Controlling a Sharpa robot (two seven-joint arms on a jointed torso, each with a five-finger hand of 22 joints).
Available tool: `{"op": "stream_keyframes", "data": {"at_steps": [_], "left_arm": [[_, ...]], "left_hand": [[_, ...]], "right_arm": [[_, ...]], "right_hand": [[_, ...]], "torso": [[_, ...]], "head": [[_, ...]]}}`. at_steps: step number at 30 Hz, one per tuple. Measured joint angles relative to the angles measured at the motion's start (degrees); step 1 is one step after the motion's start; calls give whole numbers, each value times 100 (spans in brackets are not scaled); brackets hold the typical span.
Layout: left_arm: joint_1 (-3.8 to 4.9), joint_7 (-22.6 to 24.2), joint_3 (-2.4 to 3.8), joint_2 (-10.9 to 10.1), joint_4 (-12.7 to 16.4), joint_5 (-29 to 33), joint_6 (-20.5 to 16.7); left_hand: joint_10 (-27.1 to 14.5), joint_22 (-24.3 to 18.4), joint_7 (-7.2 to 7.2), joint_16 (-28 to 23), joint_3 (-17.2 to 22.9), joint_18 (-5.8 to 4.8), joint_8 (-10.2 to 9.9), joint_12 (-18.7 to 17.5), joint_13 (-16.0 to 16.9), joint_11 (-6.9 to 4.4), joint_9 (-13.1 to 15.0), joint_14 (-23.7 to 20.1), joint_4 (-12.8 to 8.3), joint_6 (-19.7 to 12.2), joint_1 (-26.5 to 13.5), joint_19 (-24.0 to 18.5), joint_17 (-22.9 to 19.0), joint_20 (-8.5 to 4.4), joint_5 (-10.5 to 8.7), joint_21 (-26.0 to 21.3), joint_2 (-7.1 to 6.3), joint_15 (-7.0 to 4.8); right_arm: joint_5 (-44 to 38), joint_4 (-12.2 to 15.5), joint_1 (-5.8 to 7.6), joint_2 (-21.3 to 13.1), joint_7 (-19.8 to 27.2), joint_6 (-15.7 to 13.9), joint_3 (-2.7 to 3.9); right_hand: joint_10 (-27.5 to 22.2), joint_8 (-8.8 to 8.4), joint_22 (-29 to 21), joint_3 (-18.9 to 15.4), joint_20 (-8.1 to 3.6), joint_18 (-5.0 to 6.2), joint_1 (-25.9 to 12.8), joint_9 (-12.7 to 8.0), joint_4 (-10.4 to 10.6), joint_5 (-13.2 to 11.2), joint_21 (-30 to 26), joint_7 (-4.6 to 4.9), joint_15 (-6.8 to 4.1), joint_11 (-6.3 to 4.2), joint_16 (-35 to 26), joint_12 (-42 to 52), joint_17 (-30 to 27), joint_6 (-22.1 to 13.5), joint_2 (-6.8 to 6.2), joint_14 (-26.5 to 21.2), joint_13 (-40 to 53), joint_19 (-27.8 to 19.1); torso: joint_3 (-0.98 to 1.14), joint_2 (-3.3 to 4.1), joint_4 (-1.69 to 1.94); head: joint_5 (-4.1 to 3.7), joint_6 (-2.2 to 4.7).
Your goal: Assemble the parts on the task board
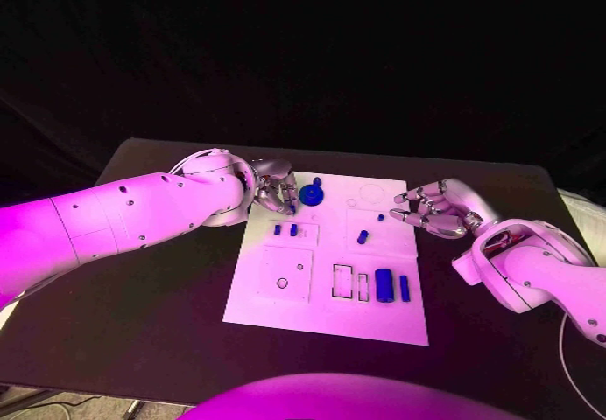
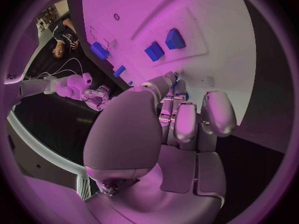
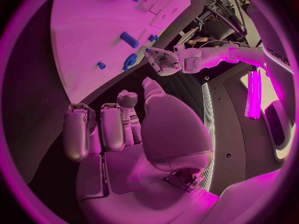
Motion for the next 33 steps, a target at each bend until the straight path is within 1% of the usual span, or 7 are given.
{"op": "stream_keyframes", "data": {"at_steps": [10, 27, 29, 31, 32, 33], "left_arm": [[-10, -41, -16, 22, -42, -43, 77], [-11, -50, -15, 38, -41, -152, 135], [-14, -50, -15, 42, -41, -159, 140], [-15, -50, -15, 43, -41, -165, 150], [-15, -50, -15, 44, -44, -167, 158], [-17, -50, -16, 44, -48, -167, 168]], "left_hand": [[0, -1, 0, 0, 15, 1, -1, 0, -4, 0, -10, 0, -15, 0, 0, 0, 0, 0, 0, 0, 0, 0], [21, 6, -21, 0, 33, 0, -1, -30, -4, 21, -10, 0, -33, 20, -22, 0, -14, 0, -21, 0, -22, 0], [20, 6, -21, 0, 48, 0, -16, -37, -4, 21, -14, 0, -48, 20, -62, 0, -25, 0, -21, 0, -63, 0], [7, 5, -5, 0, 48, 0, -79, -108, -10, 34, -41, 0, -48, 4, -114, -4, -53, 3, -21, 0, -114, 0], [-47, 4, 24, 0, 48, 1, -125, -159, -28, 80, -66, -5, -48, -71, -152, -24, -65, 23, -21, -15, -152, 12], [-126, -1, 47, 0, 48, 0, -161, -213, -49, 99, -96, -1, -48, -170, -187, -33, -78, 33, -21, -41, -188, 48]], "right_arm": [[0, -2, 0, 2, 0, 0, 1], [0, -6, 0, 6, 1, 0, 0], [0, -6, 0, 7, 1, 0, 0], [0, -7, 0, 8, 1, 0, 0], [0, -7, 0, 8, 1, 0, 0], [0, -8, 0, 8, 1, 0, 0]], "right_hand": [[0, 0, 0, 0, 0, 0, 0, 0, 0, 0, 0, 0, 0, 0, 0, 0, 0, 0, 0, 0, 0, 0], [0, 0, 0, 0, 0, 0, 0, 0, 0, 0, 0, 0, 0, 0, 0, 0, 0, 0, 0, 0, 0, 0], [0, 0, 0, 0, 0, 0, 0, 0, 0, 0, 0, 0, 0, 0, 0, 0, 0, 0, 0, 0, 0, 0], [0, 0, 0, 0, 0, 0, 0, 0, 0, 0, 0, 0, 0, 0, 0, 0, 0, 0, 0, 0, 0, 0], [0, 0, 0, 0, 0, 0, 0, 0, 0, 0, 0, 0, 0, 0, 0, 0, 0, 0, 0, 0, 0, 0], [0, 0, 0, 0, 0, 0, 0, 0, 0, 0, 0, 0, 0, 0, 0, 0, 0, 0, 0, 0, 0, 0]], "torso": [[0, -2, 0], [-1, -2, 1], [-1, -2, 1], [-1, -2, 1], [-1, -2, 1], [-1, -2, 1]], "head": [[10, -7], [16, -20], [16, -21], [16, -22], [15, -23], [14, -24]]}}
